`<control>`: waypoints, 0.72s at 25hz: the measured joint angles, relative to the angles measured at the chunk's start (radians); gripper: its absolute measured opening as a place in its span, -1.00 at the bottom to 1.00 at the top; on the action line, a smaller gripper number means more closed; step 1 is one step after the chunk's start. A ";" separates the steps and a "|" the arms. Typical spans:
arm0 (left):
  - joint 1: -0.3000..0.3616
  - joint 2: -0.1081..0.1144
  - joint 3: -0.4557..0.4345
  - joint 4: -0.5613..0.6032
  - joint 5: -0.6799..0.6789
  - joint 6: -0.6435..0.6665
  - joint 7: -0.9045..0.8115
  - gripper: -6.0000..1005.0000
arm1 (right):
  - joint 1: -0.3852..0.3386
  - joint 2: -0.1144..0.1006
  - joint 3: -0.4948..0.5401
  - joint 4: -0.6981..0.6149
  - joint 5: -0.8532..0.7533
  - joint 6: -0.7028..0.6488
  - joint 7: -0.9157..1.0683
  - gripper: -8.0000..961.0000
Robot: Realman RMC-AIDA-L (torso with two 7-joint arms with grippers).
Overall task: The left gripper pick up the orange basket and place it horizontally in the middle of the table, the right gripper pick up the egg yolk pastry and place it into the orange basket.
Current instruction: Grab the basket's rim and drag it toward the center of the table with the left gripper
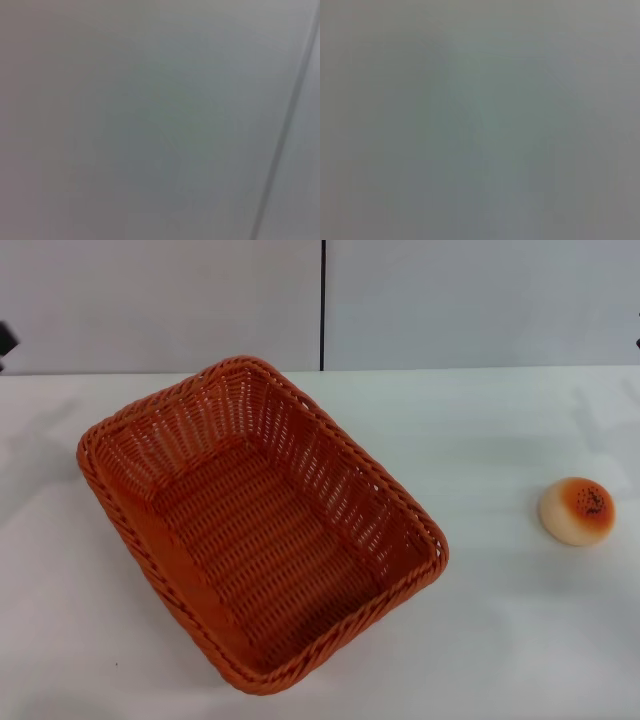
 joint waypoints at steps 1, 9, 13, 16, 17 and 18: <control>-0.001 0.000 0.017 0.042 0.016 -0.002 -0.037 0.45 | 0.001 0.000 0.000 0.000 0.000 0.001 0.000 0.40; -0.053 0.000 0.115 0.427 0.247 0.004 -0.376 0.44 | 0.007 -0.002 0.000 -0.003 0.004 0.016 0.000 0.40; -0.096 -0.004 0.194 0.589 0.408 -0.014 -0.530 0.43 | 0.006 -0.003 0.000 -0.008 0.005 0.016 0.000 0.40; -0.123 -0.005 0.279 0.688 0.543 -0.041 -0.618 0.41 | 0.005 -0.003 0.000 -0.014 0.005 0.016 0.000 0.40; -0.131 -0.006 0.309 0.716 0.586 -0.051 -0.640 0.41 | 0.005 -0.003 0.000 -0.014 0.005 0.016 0.000 0.40; -0.139 -0.006 0.344 0.745 0.638 -0.063 -0.662 0.41 | 0.005 -0.003 0.000 -0.014 0.005 0.016 0.000 0.40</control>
